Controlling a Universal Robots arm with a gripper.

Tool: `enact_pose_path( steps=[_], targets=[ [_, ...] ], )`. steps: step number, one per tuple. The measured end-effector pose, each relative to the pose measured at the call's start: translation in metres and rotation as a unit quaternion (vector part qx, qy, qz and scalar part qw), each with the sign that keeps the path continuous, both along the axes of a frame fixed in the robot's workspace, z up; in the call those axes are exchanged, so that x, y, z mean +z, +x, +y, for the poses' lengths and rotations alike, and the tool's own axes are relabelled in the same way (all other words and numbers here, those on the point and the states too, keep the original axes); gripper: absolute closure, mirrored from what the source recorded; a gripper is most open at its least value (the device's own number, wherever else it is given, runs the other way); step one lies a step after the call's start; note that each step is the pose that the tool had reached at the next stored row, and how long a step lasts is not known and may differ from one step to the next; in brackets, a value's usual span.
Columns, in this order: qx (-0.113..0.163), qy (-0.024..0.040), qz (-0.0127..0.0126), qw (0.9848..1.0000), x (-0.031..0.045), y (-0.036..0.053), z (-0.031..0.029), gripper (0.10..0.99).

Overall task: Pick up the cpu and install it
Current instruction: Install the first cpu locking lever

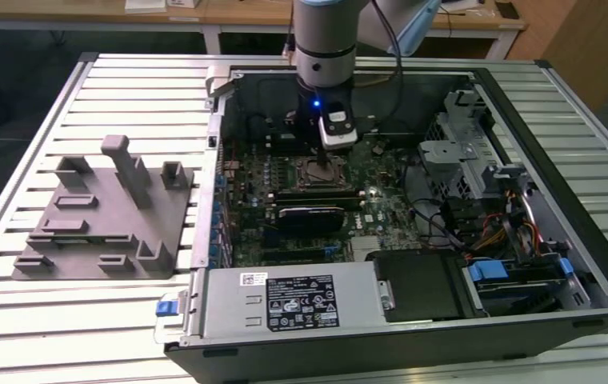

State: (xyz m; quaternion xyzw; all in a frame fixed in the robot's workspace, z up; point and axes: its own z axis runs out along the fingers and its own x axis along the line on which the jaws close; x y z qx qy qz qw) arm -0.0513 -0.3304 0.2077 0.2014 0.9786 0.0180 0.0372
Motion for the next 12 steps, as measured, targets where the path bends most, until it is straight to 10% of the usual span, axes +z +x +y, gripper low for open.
enact_pose_path(
  steps=[12],
  targets=[
    [0.000, -0.0013, 0.0018, 1.0000, 0.0012, 0.0000, -0.0073, 0.980]
  ],
)
